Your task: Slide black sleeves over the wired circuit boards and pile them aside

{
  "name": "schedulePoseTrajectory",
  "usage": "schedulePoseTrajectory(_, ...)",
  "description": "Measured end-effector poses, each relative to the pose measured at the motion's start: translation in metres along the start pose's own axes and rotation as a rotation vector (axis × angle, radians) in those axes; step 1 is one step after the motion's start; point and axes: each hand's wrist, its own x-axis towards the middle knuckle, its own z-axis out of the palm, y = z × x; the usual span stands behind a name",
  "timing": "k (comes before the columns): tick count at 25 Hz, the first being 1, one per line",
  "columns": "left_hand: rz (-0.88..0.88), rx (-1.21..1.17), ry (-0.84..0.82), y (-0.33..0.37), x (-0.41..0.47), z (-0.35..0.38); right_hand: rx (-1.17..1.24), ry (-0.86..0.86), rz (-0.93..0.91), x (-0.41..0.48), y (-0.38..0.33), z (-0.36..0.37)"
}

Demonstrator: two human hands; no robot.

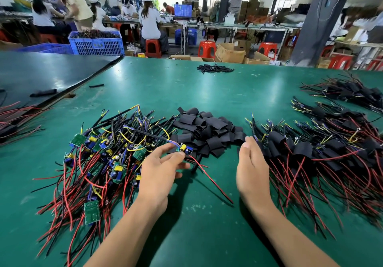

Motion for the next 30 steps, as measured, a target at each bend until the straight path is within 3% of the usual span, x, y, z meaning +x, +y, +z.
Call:
schedulePoseTrajectory(9, -0.028, 0.019, -0.021, 0.0, 0.0, -0.001, -0.04, 0.031, 0.021, 0.019, 0.007, -0.013)
schedulePoseTrajectory(14, -0.053, 0.012, -0.023, 0.003, -0.002, 0.001, -0.506, -0.358, -0.172, 0.025, 0.015, -0.014)
schedulePoseTrajectory(21, -0.057, 0.07, -0.049, 0.001, -0.003, 0.004, -0.87, -0.417, -0.137, 0.031, 0.023, -0.01)
schedulePoseTrajectory(30, -0.035, 0.095, -0.043, -0.002, 0.0, 0.003, -0.662, -0.576, -0.368, 0.012, 0.015, -0.009)
